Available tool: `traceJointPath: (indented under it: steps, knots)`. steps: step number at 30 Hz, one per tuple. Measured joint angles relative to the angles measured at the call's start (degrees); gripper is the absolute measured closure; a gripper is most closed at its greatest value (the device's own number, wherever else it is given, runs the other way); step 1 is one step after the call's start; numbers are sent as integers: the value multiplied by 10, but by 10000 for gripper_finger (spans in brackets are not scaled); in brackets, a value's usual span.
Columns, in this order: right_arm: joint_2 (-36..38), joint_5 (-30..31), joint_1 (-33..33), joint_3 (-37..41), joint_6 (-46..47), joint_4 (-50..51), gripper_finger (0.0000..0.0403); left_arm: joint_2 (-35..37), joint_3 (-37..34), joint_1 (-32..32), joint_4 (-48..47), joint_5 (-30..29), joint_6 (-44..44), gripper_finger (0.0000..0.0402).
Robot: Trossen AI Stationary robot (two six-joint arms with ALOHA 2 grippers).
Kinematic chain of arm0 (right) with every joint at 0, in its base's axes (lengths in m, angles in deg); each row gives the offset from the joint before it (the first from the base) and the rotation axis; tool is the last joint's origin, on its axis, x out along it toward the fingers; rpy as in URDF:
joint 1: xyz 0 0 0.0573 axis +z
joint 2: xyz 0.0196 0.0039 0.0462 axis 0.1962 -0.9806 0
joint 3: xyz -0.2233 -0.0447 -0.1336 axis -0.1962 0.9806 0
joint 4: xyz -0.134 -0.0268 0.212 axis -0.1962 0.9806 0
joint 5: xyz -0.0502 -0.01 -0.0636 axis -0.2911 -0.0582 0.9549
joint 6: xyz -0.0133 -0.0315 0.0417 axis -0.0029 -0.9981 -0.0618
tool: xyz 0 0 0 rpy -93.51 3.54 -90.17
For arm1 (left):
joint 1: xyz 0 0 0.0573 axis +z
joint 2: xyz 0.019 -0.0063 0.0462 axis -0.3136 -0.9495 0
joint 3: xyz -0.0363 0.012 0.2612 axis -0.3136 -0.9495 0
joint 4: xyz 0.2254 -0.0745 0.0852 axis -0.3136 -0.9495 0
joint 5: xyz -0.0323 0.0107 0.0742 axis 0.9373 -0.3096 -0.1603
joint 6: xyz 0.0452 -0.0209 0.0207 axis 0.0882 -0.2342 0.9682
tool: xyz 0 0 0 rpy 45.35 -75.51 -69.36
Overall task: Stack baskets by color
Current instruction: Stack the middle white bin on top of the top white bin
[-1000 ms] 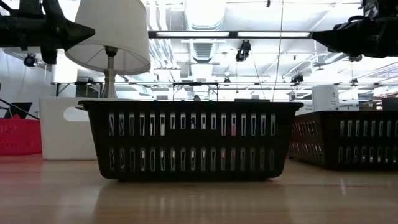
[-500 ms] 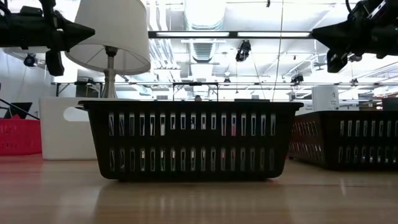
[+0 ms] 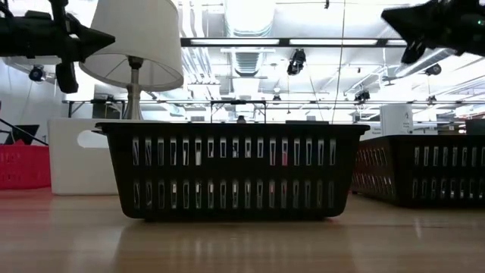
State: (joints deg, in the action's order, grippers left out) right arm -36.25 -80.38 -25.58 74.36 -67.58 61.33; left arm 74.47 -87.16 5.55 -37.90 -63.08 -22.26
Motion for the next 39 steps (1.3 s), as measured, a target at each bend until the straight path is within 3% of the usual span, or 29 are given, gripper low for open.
traceJointPath:
  steps: [8,11,16,22,27,32,39]
  knots:
    - [-87,0,0,0,-114,-185,394,-98,17,0,2,7,-26,400]
    - [-107,3,0,-11,-150,-201,394,-138,45,0,6,15,-27,400]
    - [-124,11,0,-23,-155,-200,394,-199,102,-1,1,87,-26,400]
    - [-126,11,0,-25,-162,-199,394,-275,181,-1,-18,130,-27,400]
    - [-126,10,0,-36,-167,-199,394,-361,255,-2,-97,138,-66,400]
    - [-127,10,0,-40,-170,-199,394,-452,340,-3,-244,154,-128,400]
    - [-127,10,0,-40,-187,-199,394,-563,480,-3,-472,234,-176,400]
